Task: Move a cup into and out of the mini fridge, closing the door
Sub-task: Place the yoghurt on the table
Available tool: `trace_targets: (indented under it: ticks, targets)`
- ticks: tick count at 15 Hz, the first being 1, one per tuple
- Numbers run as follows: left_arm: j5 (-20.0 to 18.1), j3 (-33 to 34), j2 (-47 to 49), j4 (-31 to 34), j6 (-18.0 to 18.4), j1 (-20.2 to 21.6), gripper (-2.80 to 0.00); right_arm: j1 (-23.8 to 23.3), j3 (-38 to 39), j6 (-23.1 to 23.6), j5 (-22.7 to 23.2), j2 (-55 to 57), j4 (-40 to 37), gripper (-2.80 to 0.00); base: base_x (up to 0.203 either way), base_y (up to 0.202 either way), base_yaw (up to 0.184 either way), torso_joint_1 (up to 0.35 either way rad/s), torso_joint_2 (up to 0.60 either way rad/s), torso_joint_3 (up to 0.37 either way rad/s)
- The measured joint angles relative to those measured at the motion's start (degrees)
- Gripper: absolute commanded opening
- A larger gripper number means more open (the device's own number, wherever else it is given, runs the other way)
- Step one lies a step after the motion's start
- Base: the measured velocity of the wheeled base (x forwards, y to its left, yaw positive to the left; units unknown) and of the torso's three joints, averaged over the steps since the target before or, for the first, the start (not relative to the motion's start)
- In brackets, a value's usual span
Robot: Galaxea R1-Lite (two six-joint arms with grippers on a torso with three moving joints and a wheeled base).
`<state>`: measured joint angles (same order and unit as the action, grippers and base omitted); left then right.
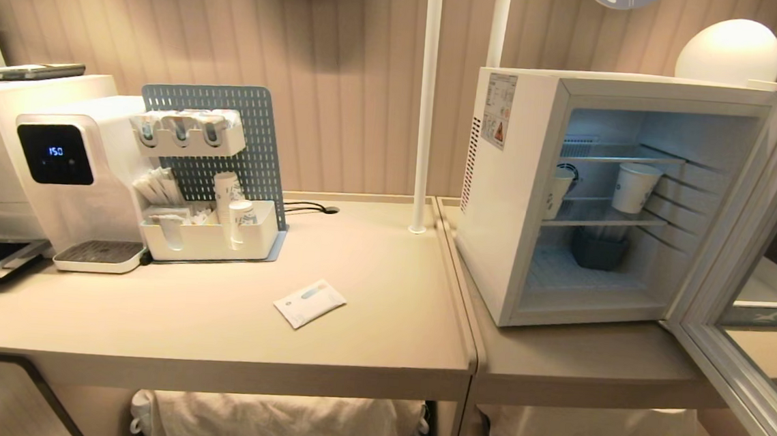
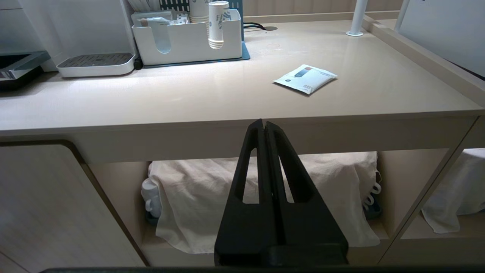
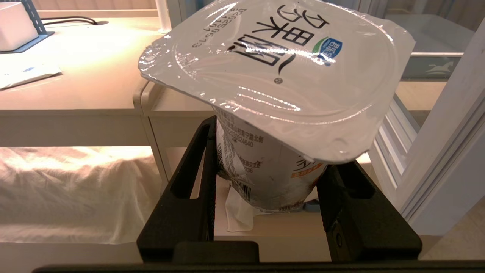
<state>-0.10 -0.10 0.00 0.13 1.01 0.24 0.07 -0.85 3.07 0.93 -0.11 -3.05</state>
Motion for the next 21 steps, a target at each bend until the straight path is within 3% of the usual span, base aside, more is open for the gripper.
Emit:
trace_targets:
  ticks: [10, 21]
  targets:
    - [-0.01, 0.00, 0.00, 0.09, 0.17, -0.02, -2.80, 0.00, 0.09, 0.32, -0.08, 0.00, 0.10, -2.80, 0.000, 0.006, 0.001, 0.000, 0.00, 0.000]
    - [0.03, 0.00, 0.00, 0.05, -0.20, -0.02, -2.80, 0.00, 0.06, 0.18, -0.05, 0.00, 0.07, -2.80, 0.000, 0.178, 0.002, 0.003, 0.00, 0.003]
